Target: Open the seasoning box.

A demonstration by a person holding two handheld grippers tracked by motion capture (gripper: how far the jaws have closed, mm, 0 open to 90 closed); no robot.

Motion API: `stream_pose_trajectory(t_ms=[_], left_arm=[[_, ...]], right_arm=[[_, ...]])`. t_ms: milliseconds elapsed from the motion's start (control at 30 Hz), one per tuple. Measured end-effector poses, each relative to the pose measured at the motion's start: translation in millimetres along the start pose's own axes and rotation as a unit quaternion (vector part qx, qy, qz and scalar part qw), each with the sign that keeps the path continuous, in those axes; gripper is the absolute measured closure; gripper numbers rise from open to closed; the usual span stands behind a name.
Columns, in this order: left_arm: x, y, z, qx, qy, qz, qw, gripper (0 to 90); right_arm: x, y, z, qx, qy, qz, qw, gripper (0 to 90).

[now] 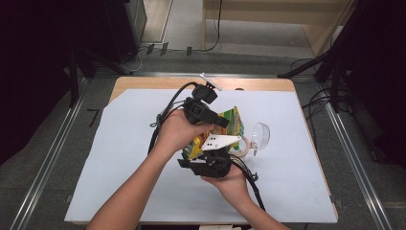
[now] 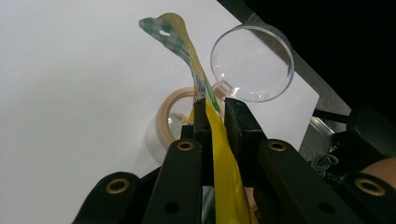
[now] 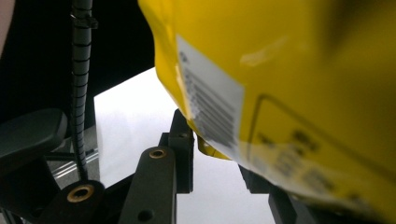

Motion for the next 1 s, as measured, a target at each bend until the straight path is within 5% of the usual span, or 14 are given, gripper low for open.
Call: stream_pose_trajectory(t_ms=[1000], left_arm=[[-1.1, -0.7, 1.7, 0.005, 0.0, -0.007, 1.0, 83.8]], right_arm=[[1.0, -0.8, 1.2, 0.001, -0.003, -0.001, 1.0, 71.3]])
Point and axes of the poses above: each handheld gripper's, and its own axes: x roughly backward along the jaws, z roughly out of its top, y roughly to its right, the point moved 8 cm from there along -x, roughly forward along the jaws, and after that the axes turned 7 degrees about z, right-handed, at the moved point
